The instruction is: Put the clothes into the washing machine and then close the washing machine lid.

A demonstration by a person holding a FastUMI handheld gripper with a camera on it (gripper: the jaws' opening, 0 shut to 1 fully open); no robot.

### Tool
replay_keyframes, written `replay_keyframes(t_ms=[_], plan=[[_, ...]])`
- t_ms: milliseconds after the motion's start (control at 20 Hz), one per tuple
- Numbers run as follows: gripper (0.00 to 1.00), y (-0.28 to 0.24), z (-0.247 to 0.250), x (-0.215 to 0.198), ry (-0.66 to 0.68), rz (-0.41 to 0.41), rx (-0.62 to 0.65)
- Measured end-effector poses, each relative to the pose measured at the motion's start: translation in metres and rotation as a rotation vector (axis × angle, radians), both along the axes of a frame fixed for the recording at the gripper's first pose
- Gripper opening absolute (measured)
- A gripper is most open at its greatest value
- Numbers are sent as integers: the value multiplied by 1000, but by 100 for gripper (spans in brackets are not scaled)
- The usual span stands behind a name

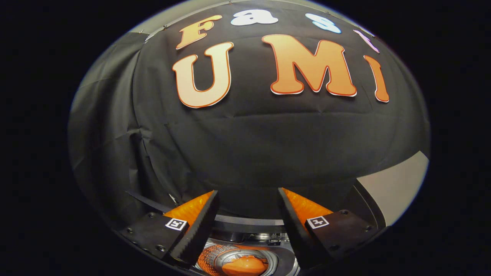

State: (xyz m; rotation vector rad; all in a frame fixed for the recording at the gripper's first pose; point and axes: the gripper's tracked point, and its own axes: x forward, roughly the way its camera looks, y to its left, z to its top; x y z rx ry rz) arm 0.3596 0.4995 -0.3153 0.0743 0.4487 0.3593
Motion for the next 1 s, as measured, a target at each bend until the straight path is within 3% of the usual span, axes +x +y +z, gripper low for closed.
replay_keyframes(t_ms=[650,800,1000], plan=[[98,-9,-23,-83,-12,27,-4],[98,-28,-88,-123,159,23,-70],[99,-52,-167,-178,308,-59,-3]])
